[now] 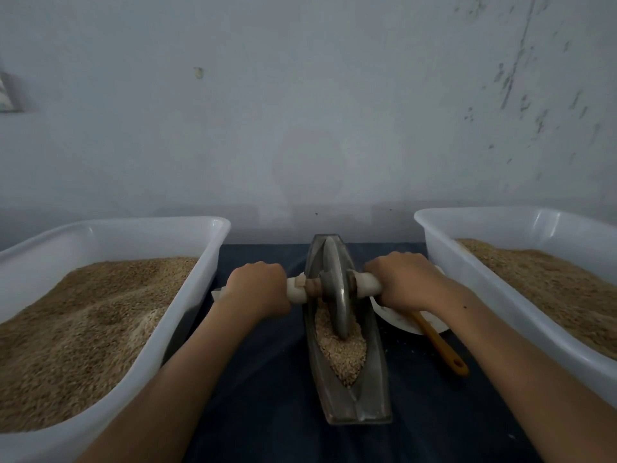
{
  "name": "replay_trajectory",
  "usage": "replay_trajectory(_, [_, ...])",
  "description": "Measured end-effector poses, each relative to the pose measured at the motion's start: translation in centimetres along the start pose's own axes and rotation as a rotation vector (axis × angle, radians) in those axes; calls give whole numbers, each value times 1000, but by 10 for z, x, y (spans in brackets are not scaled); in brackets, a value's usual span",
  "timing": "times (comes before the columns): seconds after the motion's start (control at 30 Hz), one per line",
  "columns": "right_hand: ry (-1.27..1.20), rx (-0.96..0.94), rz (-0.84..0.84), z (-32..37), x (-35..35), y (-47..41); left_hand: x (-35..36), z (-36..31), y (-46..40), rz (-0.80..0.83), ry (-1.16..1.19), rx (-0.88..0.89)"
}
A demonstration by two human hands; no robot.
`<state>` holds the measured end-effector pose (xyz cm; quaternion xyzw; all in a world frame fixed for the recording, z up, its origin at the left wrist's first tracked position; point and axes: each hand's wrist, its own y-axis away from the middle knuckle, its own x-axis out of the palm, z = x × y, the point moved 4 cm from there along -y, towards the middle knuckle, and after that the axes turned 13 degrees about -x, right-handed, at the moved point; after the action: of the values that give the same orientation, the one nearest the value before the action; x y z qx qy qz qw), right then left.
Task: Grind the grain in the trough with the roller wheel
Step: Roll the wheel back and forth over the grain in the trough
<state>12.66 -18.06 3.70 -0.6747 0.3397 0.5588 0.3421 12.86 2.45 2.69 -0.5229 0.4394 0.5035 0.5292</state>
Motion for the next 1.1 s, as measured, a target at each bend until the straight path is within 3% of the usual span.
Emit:
replay_trajectory(0.13, [-24,-16,24,-1,1,-1,-1,0,1,-11,1,-1])
replay_trajectory(0.33, [4,0,-213,-6,10,-4,-3,-1,4,-220,36,8])
replay_trajectory(0.47, [94,-5,-300,-4,12,-5,0,0,3,-249,78,-3])
replay_trajectory(0.57, [108,-36,-228,-3,8,-4,2,2,1,-165,72,-1])
replay_trajectory(0.7, [8,-64,-13,0,-1,0,2,4,-2,25,27,26])
replay_trajectory(0.8, [-28,-72,75,1,-3,4,1,4,-1,68,9,35])
replay_trajectory(1.1, [84,0,-286,1,7,0,0,0,1,-231,66,-6])
